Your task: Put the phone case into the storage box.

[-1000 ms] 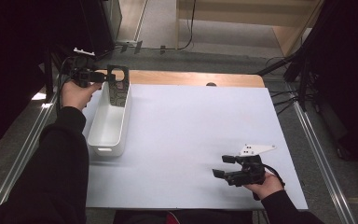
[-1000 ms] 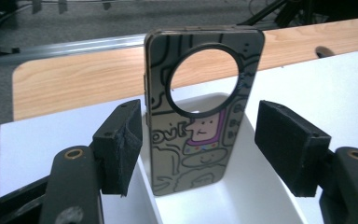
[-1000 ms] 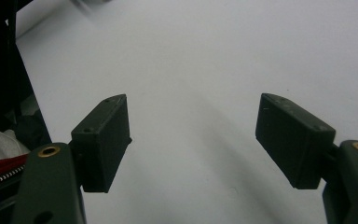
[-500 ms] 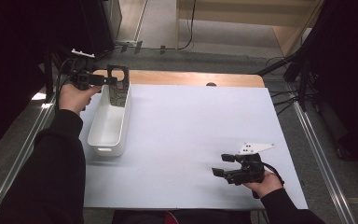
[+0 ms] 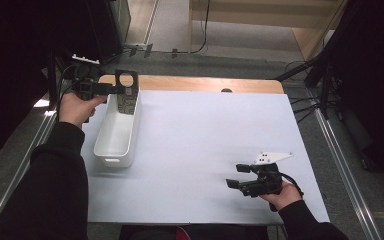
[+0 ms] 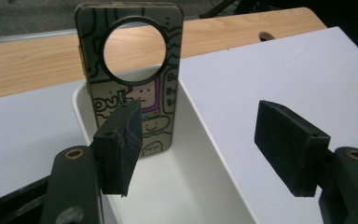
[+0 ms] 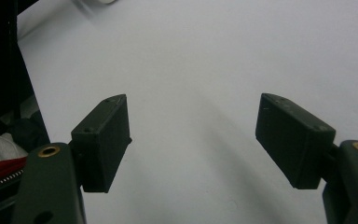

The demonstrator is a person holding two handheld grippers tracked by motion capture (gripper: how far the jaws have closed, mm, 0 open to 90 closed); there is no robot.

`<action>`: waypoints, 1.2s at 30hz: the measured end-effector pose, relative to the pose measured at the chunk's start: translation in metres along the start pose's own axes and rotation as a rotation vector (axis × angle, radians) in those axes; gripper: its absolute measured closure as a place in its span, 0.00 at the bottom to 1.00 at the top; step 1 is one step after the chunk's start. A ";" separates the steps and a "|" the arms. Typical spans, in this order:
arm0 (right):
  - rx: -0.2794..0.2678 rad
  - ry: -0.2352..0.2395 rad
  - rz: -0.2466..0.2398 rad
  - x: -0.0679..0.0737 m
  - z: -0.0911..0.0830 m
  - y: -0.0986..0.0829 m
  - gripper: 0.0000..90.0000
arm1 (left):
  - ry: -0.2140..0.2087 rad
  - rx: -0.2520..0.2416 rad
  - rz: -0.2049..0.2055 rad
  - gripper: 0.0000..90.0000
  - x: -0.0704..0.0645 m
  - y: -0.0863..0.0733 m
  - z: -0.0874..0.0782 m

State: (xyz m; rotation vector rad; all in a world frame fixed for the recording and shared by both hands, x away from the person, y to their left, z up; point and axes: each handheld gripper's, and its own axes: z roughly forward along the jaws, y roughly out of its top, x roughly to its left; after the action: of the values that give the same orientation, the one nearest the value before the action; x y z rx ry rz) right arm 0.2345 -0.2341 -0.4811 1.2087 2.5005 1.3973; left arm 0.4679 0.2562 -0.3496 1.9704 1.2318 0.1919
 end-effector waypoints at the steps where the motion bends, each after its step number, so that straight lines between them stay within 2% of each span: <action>1: -0.001 0.000 -0.001 0.000 0.000 0.000 0.28 | -0.017 0.000 -0.001 0.36 0.000 -0.001 -0.001; 12: 0.000 0.000 0.006 0.000 0.000 0.001 0.28 | -0.052 -0.011 0.023 0.36 -0.010 -0.011 -0.009; 21: -0.002 -0.003 0.014 0.000 0.000 0.001 0.28 | -0.110 -0.013 0.053 0.36 -0.022 -0.023 -0.017; 31: -0.003 -0.005 0.014 0.000 -0.001 0.001 0.28 | -0.117 -0.013 0.093 0.36 -0.034 -0.032 -0.022; 36: -0.002 -0.006 0.014 0.001 -0.001 0.000 0.28 | -0.129 -0.027 0.095 0.36 -0.038 -0.038 -0.024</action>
State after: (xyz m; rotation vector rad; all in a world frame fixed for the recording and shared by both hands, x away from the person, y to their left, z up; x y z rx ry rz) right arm 0.2334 -0.2343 -0.4796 1.2304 2.4907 1.3973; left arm 0.4103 0.2460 -0.3494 1.9865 1.0493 0.1257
